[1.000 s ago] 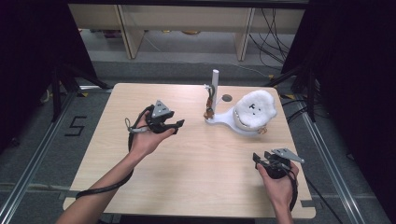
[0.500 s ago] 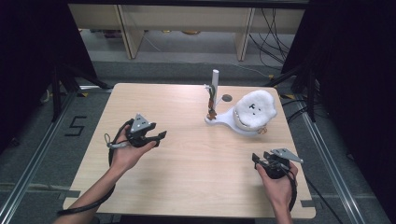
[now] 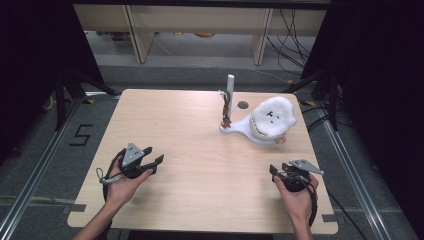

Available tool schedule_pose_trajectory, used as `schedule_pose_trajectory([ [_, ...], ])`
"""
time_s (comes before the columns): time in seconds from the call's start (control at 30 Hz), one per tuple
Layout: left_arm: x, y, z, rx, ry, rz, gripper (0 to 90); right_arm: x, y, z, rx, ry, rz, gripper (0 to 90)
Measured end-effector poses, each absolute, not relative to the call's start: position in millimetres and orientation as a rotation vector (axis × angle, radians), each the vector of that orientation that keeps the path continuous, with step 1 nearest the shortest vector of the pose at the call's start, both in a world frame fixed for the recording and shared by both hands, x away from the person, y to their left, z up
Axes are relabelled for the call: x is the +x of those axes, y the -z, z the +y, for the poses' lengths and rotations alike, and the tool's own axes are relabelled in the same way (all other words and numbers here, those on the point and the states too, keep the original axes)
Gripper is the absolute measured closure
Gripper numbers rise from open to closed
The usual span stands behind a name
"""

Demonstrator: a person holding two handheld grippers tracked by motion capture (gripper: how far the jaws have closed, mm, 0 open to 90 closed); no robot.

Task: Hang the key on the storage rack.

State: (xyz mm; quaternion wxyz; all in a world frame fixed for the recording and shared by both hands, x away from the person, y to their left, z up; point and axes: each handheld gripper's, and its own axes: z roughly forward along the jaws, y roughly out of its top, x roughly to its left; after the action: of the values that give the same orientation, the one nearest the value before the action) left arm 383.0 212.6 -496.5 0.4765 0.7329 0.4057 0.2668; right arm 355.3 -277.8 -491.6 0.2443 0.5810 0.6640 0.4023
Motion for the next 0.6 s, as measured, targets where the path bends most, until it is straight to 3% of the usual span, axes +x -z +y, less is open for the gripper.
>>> schedule_pose_trajectory([
  [0.6,366.7,522.4,229.5,1.729,-0.717,1.052,42.1,352.7,499.9,-276.8,1.612,-1.088,1.804,48.3],
])
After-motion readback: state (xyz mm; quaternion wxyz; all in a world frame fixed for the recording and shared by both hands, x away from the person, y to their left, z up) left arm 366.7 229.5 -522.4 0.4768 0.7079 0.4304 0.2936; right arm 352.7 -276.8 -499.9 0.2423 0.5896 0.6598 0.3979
